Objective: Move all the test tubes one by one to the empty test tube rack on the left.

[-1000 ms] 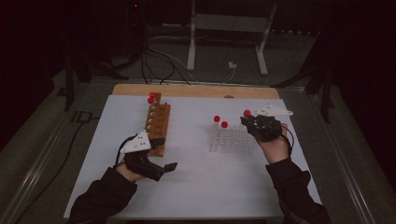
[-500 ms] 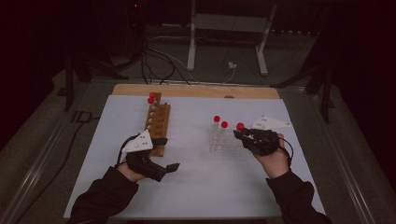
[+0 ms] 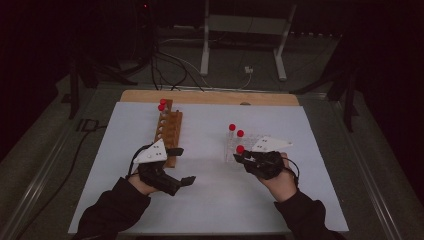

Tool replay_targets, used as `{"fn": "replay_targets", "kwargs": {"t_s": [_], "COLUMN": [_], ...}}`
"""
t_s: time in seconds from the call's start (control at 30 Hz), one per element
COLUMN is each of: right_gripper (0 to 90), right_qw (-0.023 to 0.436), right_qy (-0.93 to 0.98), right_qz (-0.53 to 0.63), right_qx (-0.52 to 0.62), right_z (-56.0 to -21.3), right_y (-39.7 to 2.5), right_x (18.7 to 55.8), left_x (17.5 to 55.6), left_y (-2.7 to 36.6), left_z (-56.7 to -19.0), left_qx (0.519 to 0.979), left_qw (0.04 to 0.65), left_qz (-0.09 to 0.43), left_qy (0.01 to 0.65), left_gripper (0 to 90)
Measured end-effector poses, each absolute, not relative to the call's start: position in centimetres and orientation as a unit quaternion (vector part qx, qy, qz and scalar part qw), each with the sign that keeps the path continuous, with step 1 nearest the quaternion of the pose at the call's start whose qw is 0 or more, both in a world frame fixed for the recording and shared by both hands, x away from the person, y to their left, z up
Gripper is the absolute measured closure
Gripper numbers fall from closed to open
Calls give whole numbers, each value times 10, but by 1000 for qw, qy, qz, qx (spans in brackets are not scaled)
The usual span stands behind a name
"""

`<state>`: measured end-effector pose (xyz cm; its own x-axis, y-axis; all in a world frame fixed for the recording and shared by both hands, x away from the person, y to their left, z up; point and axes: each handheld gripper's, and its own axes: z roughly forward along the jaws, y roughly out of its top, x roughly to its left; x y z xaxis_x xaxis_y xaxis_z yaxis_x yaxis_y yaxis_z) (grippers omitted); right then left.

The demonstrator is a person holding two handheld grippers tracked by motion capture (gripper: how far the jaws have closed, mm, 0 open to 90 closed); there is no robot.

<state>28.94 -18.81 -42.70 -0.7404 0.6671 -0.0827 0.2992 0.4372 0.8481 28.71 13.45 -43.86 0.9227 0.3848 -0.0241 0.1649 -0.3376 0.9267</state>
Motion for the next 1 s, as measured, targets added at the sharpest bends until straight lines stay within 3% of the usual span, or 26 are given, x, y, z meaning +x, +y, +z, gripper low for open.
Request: {"fn": "replay_targets", "kwargs": {"t_s": [0.73,0.9,1.0], "right_gripper": [749,748,748], "right_qw": [160,154,152], "right_qy": [849,850,851], "right_qz": [438,441,441], "right_qx": [247,244,241], "right_z": [-451,-452,-452], "right_y": [-149,-147,-145], "right_x": [275,274,273], "left_x": [286,286,287], "left_y": [107,98,93], "left_z": [-420,-421,-422], "left_qx": [811,813,814], "left_qw": [562,561,562], "left_qz": [86,86,86], "left_qy": [136,128,122], "left_gripper": [25,78,168]}}
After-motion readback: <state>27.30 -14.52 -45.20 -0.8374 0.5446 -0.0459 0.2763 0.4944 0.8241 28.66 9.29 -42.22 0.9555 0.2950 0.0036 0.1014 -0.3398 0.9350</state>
